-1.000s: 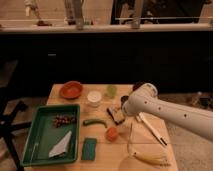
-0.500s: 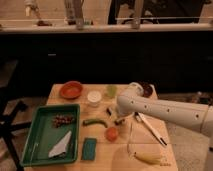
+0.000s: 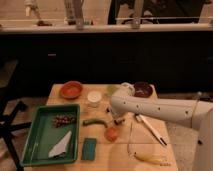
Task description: Wipe red bowl with eraser
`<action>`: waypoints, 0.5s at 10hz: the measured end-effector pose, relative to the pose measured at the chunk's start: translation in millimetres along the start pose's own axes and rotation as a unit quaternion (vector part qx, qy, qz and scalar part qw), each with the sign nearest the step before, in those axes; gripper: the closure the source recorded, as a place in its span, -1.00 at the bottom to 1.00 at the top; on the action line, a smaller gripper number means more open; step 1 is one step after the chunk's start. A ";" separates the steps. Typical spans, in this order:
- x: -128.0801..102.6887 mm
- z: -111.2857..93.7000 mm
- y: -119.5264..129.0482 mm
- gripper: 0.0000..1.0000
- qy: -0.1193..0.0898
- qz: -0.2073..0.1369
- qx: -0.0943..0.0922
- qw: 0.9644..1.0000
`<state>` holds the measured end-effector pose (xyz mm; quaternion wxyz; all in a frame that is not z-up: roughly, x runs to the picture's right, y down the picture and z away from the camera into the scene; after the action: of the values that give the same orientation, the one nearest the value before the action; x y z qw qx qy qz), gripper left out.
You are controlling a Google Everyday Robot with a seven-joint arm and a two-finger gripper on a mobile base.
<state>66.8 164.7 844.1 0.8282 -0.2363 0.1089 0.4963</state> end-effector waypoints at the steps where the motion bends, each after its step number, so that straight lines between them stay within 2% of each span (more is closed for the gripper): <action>1: -1.5 3.4 -0.3 -0.60 -0.002 -0.008 -0.006 1.000; 5: -2.1 16.1 -0.6 -0.60 -0.017 -0.049 -0.029 0.998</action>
<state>65.4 170.9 859.1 0.8462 -0.2567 0.0689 0.4619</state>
